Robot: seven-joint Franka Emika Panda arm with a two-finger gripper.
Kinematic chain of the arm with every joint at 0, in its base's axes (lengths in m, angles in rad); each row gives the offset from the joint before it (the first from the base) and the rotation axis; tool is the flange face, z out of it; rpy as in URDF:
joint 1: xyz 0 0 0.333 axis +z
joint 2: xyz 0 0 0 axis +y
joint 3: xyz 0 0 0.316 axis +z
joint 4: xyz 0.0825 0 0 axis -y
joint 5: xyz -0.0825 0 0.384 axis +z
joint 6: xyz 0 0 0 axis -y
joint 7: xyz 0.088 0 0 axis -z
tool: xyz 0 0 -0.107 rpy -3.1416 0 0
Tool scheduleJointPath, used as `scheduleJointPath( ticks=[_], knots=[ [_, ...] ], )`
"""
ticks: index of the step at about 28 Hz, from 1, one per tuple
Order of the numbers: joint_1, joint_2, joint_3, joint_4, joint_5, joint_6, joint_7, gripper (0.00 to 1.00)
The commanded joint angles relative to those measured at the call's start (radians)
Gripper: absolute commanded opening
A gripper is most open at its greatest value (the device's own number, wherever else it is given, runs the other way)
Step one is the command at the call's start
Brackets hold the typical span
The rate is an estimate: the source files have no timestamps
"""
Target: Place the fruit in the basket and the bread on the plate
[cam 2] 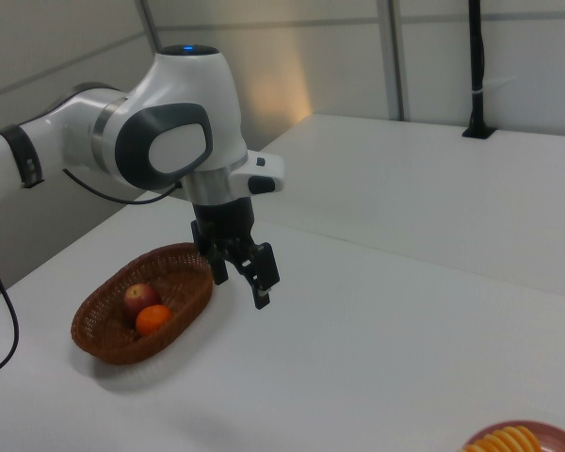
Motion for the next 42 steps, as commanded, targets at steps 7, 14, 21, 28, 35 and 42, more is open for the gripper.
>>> scheduleJointPath(
  ticks=[7, 14, 21, 28, 35, 42],
  knots=[
    [-0.008, -0.024, -0.006, -0.027, -0.016, -0.009, -0.028, 1.00],
    [-0.019, -0.016, -0.008, -0.027, -0.016, -0.002, -0.028, 1.00],
    [-0.019, -0.016, -0.008, -0.027, -0.016, -0.004, -0.028, 1.00],
    [-0.025, -0.015, -0.008, -0.027, -0.016, -0.004, -0.028, 1.00],
    [-0.027, -0.013, -0.008, -0.027, -0.014, -0.004, -0.028, 1.00],
    [-0.027, -0.011, -0.008, -0.027, -0.014, -0.006, -0.028, 1.00]
  ],
)
